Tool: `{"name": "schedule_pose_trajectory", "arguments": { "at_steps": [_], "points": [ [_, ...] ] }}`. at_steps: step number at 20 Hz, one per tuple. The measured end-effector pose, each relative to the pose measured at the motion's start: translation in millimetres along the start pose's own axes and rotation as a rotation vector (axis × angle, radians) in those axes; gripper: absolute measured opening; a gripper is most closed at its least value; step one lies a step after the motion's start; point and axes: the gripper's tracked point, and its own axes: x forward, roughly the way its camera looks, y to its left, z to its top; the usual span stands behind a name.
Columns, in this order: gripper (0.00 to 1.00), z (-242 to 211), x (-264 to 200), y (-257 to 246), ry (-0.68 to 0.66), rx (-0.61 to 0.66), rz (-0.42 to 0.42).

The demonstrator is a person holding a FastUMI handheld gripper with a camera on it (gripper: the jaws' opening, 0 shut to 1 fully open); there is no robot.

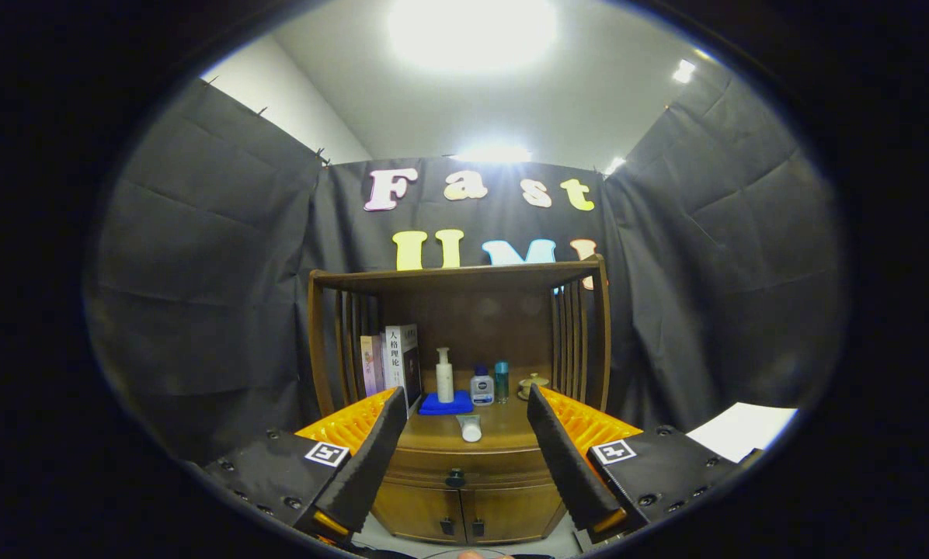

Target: Pull open the drawer, take out the items inside it, and place them on the countertop above the cabinet.

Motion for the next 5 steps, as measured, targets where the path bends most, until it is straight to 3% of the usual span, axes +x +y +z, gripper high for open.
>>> {"name": "schedule_pose_trajectory", "arguments": {
  "at_steps": [5],
  "points": [
    [0.97, -4.4, 2.4, -3.8, -0.014, -0.002, -0.021]
  ]
}}
